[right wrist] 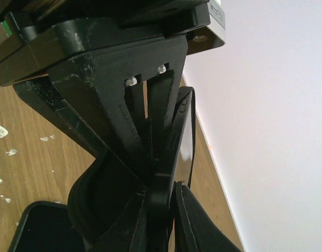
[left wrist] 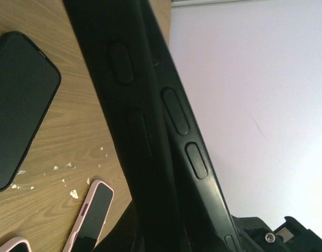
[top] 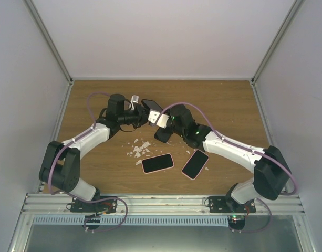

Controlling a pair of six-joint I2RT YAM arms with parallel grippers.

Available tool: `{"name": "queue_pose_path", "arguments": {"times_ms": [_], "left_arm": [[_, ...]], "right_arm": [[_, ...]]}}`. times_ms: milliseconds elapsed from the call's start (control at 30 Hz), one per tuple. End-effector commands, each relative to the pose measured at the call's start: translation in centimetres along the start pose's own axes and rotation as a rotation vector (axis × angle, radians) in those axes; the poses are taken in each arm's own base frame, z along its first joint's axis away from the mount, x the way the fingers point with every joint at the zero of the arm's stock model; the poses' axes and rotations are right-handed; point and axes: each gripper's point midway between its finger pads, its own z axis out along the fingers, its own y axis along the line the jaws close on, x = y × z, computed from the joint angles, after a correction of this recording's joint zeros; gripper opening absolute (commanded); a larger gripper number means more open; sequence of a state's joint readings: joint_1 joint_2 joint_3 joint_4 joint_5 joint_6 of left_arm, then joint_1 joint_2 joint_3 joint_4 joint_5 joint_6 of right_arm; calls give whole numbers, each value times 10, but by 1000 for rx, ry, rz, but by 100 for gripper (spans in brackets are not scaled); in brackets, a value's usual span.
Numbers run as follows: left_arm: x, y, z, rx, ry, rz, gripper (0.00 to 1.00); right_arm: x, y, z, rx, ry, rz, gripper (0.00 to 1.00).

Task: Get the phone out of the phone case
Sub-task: Remove the phone case from the phone, then place the phone case at the center of the board.

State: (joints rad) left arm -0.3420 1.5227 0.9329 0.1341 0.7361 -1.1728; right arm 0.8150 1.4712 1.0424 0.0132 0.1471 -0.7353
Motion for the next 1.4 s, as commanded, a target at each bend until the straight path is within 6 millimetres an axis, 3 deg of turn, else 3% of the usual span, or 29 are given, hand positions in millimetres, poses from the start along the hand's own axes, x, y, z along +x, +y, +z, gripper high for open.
{"name": "queue_pose_path", "arguments": {"times_ms": [0,367,633,733,1000,1133,1367], "left_arm": [[-10,22,-15,-91,-38,146,0],[-55,59,-34,-279,-156,258,0],[-127,74,-51,-316,-124,415,0],[-141,80,-52,-261,-38,507,0],[-190,129,-70,-313,29,514,0],[-214,153,-88,-378,25,548,0],[-229,179,-104,-435,51,581,2]], "right_arm": [[-4,-48,-24,85,12,64,1],[-26,-52,-31,26,-37,121,1],[-25,-47,-33,-6,-27,143,0],[-23,-44,-32,-13,-21,144,1],[-20,-38,-27,-31,-12,140,0],[-19,-37,-24,-38,-9,145,0],[-19,-33,-20,-52,-6,148,0]]}}
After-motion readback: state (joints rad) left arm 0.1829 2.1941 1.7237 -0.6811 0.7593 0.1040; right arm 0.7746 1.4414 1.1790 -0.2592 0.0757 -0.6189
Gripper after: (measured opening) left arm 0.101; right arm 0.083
